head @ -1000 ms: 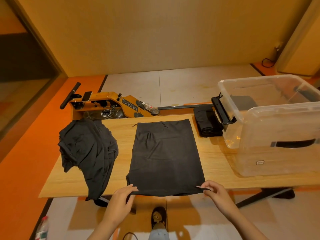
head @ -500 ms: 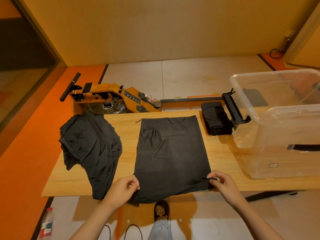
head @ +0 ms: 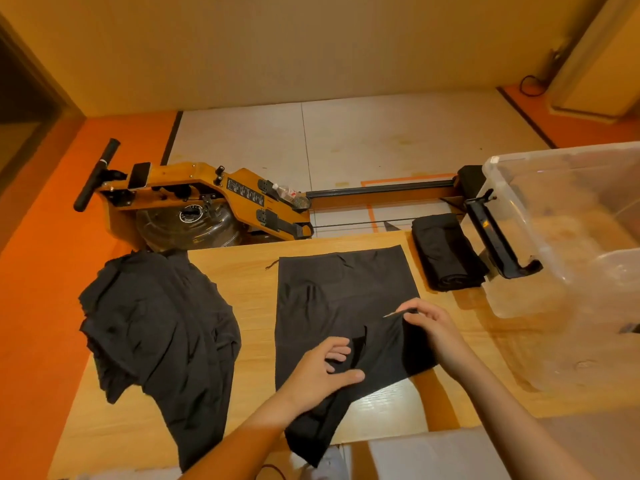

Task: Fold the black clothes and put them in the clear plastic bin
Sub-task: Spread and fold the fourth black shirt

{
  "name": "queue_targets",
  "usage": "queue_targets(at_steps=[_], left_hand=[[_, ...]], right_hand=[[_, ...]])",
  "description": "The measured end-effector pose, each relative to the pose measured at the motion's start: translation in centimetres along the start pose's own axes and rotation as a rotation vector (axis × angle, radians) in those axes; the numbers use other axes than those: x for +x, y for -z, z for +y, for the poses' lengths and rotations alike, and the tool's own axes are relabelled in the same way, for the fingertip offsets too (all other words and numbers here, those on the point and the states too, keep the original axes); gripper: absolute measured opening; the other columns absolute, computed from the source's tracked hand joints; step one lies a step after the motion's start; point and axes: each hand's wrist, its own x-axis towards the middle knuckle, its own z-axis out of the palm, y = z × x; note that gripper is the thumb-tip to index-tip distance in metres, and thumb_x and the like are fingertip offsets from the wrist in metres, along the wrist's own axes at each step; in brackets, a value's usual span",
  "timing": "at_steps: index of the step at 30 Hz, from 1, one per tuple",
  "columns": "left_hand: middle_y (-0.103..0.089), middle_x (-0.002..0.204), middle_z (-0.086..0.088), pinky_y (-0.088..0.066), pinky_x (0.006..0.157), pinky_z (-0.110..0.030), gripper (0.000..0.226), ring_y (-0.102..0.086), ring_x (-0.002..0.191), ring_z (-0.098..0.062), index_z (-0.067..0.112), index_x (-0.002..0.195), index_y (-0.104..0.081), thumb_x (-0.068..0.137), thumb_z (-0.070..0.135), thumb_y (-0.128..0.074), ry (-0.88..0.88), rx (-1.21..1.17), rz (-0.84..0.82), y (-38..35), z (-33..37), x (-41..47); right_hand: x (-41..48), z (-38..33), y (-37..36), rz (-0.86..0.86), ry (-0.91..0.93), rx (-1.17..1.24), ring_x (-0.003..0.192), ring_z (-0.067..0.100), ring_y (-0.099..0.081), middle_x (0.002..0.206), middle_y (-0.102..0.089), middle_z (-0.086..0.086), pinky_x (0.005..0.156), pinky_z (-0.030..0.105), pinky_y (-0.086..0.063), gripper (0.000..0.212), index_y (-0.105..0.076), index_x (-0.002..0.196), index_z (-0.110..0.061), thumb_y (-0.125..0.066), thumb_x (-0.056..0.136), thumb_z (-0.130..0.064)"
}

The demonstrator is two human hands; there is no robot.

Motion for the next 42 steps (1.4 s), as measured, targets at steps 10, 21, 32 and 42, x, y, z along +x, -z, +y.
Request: queue_targets(at_steps=[10, 21, 32, 42], left_hand=[[-0.048, 0.14, -0.007, -0.033, 0.111, -0.036, 0.044, -0.038, 0.131, -0.024, 0.01, 0.138, -0.048, 0.096, 0.019, -0.056, 0.03, 0.545, 0.576, 7.1, -2.9, 8.4], [-0.052, 0.118, -0.004, -0.045, 0.092, -0.029, 0.038, -0.052, 0.11, -0.02, 0.012, 0.13, -0.052, 0.094, 0.003, -0.054, 0.046, 0.298, 0.686, 9.9, -1.8, 8.1], [-0.063, 0.101, 0.006, -0.046, 0.071, -0.026, 0.062, -0.06, 0.088, -0.013, 0.02, 0.107, -0.065, 0.064, 0.065, -0.06, -0.088, 0.66, 0.353, -5.9, -4.6, -4.0], [-0.064, 0.094, -0.001, -0.053, 0.074, -0.031, 0.059, -0.064, 0.089, -0.022, 0.015, 0.103, -0.066, 0.052, -0.009, -0.082, -0.025, 0.713, 0.451, -6.5, -5.2, -7.2]], right_hand=[[3.3, 4.0, -1.4, 0.192, -0.123, -0.286, 0.098, 0.007, -0.057, 0.1, -0.063, -0.004, 0.075, 0.009, -0.04, 0.016, -0.065, 0.104, -0.014, -0.051, 0.098, -0.008], [2.9, 4.1, -1.6, 0.224, -0.139, -0.214, 0.094, 0.002, -0.056, 0.099, -0.063, -0.005, 0.072, 0.01, -0.039, 0.017, -0.065, 0.105, -0.015, -0.05, 0.098, -0.01], [0.0, 3.5, 0.7, 0.144, -0.085, -0.029, 0.098, 0.008, -0.059, 0.101, -0.065, -0.003, 0.079, 0.019, -0.048, 0.018, -0.067, 0.101, -0.016, -0.05, 0.098, -0.011], [-3.7, 4.3, 3.4, 0.058, -0.014, 0.154, 0.09, 0.019, -0.06, 0.089, -0.065, 0.006, 0.074, 0.026, -0.048, 0.025, -0.065, 0.086, -0.008, -0.043, 0.094, 0.0]])
